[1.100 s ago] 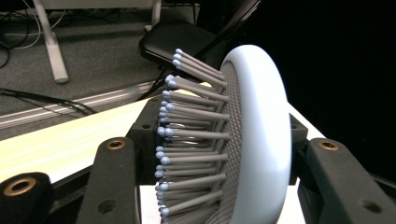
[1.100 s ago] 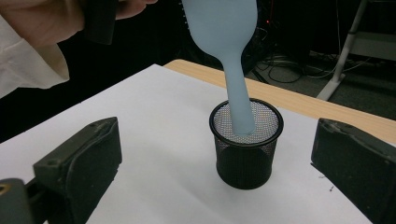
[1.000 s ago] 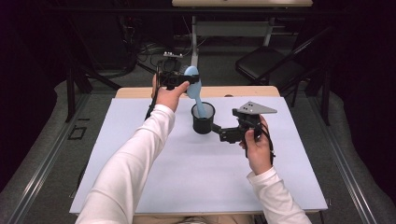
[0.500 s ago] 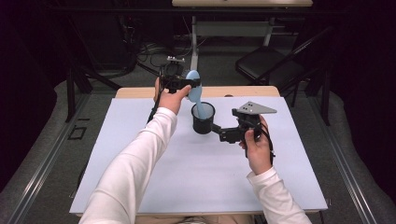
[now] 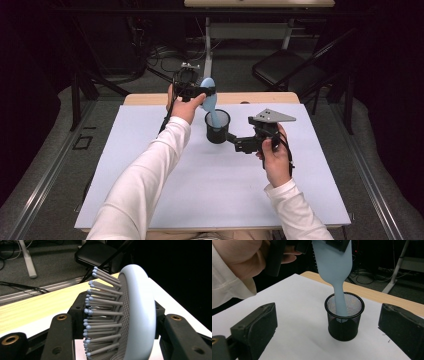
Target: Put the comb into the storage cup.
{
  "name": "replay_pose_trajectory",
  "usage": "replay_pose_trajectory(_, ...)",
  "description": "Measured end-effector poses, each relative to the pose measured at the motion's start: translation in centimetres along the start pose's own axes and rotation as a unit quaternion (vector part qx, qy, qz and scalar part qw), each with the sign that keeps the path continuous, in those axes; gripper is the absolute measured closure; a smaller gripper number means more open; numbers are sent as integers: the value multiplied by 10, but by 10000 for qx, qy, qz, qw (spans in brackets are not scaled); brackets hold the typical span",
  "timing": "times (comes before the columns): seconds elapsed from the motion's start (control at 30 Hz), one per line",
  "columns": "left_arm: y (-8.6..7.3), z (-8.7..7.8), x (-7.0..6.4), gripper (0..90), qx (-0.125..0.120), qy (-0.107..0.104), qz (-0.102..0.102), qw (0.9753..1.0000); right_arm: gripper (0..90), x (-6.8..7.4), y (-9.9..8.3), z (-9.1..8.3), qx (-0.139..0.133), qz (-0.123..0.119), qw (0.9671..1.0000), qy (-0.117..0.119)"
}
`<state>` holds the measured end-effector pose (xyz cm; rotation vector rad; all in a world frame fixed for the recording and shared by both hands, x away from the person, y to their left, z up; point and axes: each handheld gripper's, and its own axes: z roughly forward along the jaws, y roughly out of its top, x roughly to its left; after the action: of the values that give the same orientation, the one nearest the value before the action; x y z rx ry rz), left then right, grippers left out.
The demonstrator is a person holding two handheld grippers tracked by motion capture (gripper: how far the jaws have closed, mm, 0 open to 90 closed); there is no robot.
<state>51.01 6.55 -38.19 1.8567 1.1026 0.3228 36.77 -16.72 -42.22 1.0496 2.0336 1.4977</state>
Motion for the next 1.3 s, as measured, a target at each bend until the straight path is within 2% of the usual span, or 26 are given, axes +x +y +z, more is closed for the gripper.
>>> replay_pose_trajectory(0.23, -2, 4, -1, 488, 30, -6, 17, 10000, 17, 0, 0, 0, -16, 1, 10000, -11)
replay_pose_trajectory(1.07, -10, 17, 2, 486, 175, 167, 75, 9997, 18, -1, 0, -1, -22, 4, 10000, -24)
replay_pose_trajectory(1.3, -13, 21, 1, 486, 245, 145, 91, 9996, 18, -1, 0, -1, -26, -6, 10000, -28)
